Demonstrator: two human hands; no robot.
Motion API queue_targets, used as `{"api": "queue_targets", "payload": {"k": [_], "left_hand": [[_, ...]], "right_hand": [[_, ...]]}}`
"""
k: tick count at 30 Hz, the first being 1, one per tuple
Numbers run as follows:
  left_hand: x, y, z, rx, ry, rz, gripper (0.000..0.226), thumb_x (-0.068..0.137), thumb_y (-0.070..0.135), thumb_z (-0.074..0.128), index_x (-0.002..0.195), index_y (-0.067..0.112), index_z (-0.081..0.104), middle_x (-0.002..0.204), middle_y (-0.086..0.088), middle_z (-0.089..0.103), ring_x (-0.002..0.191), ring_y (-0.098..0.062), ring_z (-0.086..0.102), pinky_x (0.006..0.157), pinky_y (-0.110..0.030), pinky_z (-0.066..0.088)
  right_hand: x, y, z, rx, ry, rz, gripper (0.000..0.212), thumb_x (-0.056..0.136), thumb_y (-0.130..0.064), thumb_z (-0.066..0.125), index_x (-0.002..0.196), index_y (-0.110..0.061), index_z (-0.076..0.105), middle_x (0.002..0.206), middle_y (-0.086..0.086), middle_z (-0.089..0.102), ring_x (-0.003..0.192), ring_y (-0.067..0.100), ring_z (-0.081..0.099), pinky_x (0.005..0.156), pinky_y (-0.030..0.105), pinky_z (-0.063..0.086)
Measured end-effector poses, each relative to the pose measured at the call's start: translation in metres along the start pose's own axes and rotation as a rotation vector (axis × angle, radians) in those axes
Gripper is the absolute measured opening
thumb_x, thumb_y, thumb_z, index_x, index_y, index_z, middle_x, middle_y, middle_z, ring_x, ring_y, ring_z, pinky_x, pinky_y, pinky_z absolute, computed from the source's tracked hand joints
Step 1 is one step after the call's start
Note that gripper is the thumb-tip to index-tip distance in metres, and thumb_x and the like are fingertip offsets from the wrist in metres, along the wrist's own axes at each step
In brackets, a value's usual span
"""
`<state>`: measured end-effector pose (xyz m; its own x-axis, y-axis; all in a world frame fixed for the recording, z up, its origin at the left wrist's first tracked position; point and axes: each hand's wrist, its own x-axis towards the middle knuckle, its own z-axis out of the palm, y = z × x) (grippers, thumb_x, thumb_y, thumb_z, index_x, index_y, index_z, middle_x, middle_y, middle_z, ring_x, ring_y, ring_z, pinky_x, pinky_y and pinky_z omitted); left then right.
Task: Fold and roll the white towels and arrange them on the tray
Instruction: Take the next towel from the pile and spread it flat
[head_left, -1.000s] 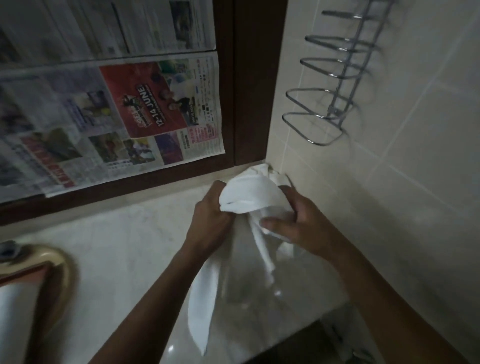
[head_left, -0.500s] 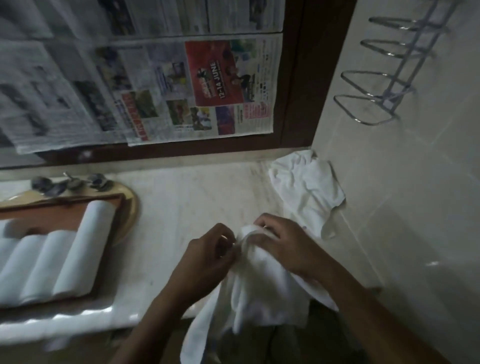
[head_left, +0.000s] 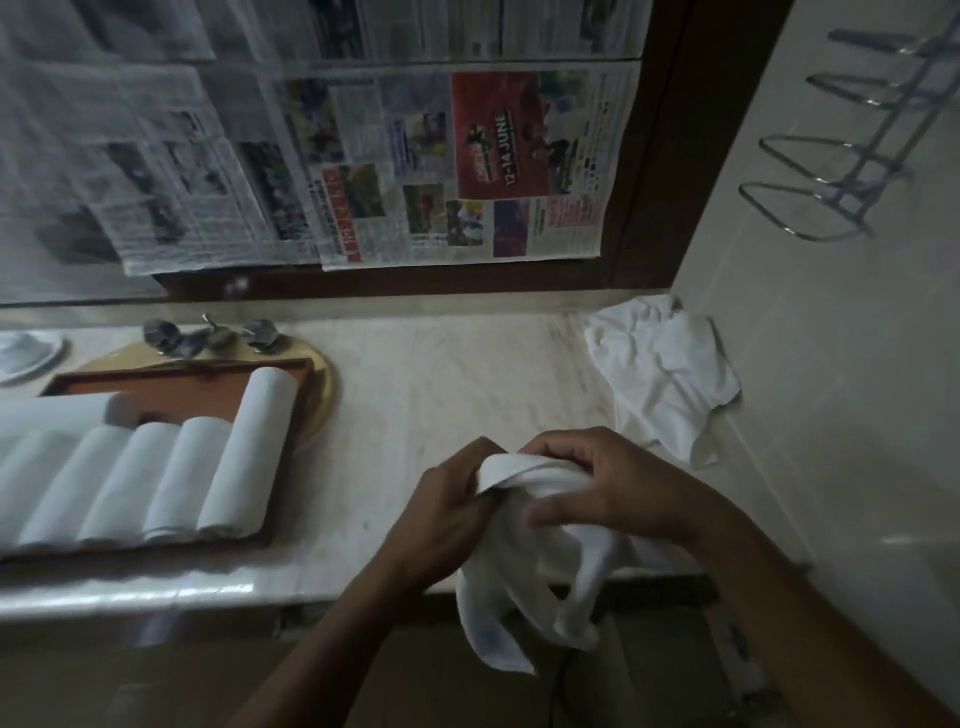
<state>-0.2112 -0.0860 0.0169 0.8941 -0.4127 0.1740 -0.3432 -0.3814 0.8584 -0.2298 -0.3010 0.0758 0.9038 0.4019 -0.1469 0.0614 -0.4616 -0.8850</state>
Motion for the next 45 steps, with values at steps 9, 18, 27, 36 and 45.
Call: {"api": "queue_targets", "payload": {"k": [9,18,27,36,45], "left_hand": [[-0.034,-0.03,-0.057,0.131,-0.07,-0.135,0.033,0.092,0.052,0.05,0.093,0.023,0.065,0.088,0.007,0.069,0.083,-0.009,0.065,0.076,-0.04,0.054],[-0.03,0.001,-0.063,0.024,0.132,-0.03,0.012,0.105,0.026,0.055,0.095,0.027,0.062,0.085,0.007,0.068,0.078,-0.01,0.066,0.067,-0.039,0.056],[-0.047,-0.008,-0.119,-0.198,-0.156,-0.245,0.021,0.089,0.044,0.068,0.104,0.03,0.071,0.099,0.004,0.074,0.089,-0.011,0.071,0.079,-0.038,0.056],[-0.02,-0.009,-0.133,-0.576,0.237,-0.153,0.007,0.093,0.01,0.064,0.091,0.008,0.058,0.086,-0.016,0.058,0.081,-0.023,0.057,0.073,-0.039,0.042],[-0.039,-0.05,-0.17,-0.467,0.367,-0.199,0.011,0.093,0.003,0.068,0.092,0.01,0.061,0.085,-0.004,0.065,0.087,-0.021,0.057,0.078,-0.038,0.045]], "right_hand": [[-0.027,0.015,0.001,-0.183,0.247,0.05,0.01,0.091,-0.022,0.076,0.089,-0.031,0.071,0.085,-0.01,0.071,0.08,0.01,0.069,0.074,0.035,0.057],[0.013,-0.031,0.066,-0.107,0.419,-0.055,0.045,0.075,-0.04,0.09,0.112,-0.039,0.065,0.107,-0.014,0.07,0.094,0.003,0.068,0.077,0.022,0.059],[0.017,-0.024,0.061,-0.175,0.375,-0.101,0.016,0.102,-0.022,0.059,0.091,-0.029,0.068,0.084,-0.008,0.07,0.079,0.008,0.067,0.072,0.032,0.055],[0.046,-0.052,0.053,-0.276,0.242,-0.07,0.028,0.083,-0.06,0.076,0.089,-0.033,0.07,0.079,-0.003,0.072,0.071,0.011,0.066,0.065,0.031,0.049],[0.035,0.007,-0.005,-0.622,0.026,0.185,0.042,0.092,-0.045,0.072,0.062,-0.021,0.055,0.056,-0.01,0.052,0.055,0.008,0.05,0.061,0.032,0.04]]}}
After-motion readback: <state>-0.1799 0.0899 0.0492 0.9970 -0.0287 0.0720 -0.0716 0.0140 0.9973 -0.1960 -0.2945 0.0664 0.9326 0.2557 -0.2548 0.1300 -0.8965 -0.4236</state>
